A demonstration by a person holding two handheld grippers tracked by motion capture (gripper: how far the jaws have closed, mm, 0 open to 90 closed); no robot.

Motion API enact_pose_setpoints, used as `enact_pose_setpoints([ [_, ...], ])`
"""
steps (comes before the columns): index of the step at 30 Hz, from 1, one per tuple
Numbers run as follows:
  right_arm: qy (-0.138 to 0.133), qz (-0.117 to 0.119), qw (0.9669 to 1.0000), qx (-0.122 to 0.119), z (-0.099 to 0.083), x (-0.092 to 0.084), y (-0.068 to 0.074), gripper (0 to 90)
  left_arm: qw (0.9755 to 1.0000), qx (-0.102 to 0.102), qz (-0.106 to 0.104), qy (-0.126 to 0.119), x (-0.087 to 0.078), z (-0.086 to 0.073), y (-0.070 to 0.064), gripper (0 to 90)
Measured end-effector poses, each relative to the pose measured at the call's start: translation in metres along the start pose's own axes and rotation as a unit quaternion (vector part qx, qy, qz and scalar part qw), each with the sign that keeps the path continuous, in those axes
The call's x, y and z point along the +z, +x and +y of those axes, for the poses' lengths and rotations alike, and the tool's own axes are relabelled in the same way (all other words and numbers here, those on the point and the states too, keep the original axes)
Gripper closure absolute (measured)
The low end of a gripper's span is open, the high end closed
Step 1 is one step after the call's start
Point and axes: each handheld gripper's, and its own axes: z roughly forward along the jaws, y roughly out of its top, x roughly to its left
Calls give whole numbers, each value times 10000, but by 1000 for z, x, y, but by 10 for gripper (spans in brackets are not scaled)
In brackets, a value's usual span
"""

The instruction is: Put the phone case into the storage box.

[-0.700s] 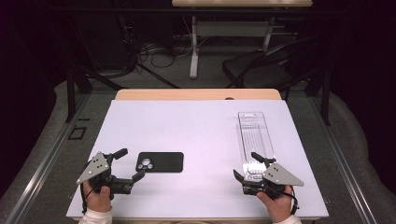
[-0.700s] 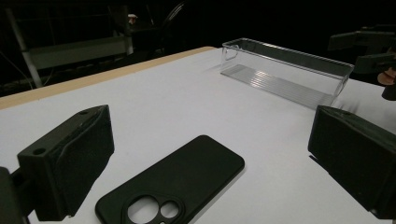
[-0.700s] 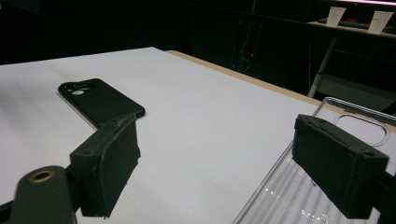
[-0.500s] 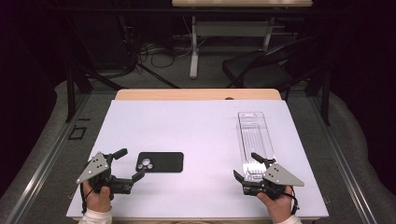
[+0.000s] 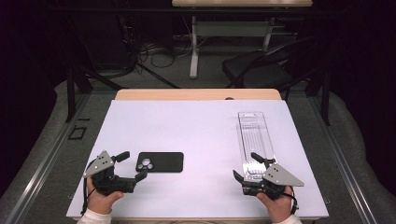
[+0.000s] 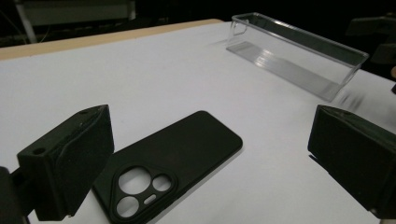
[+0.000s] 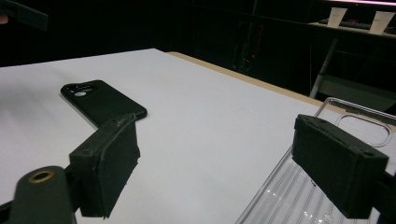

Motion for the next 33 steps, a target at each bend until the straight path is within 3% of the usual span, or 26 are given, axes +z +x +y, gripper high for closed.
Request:
enact_pose_setpoints([
  [9,50,59,10000,-9,-1,3,0,138,9993,-38,185,323,6,-2,2,5],
  [11,60,51,10000,-11,-1,3,0,138,9981,-93,384,471,7,-1,5,6],
  [17,60,16,10000,-11,-1,3,0,138,9968,-264,532,541,8,3,15,49],
  [27,117,7,9999,5,-3,5,-1,138,9956,-373,634,587,12,20,26,216],
  [33,125,12,9999,5,-3,6,1,138,9932,-252,750,850,19,36,33,350],
])
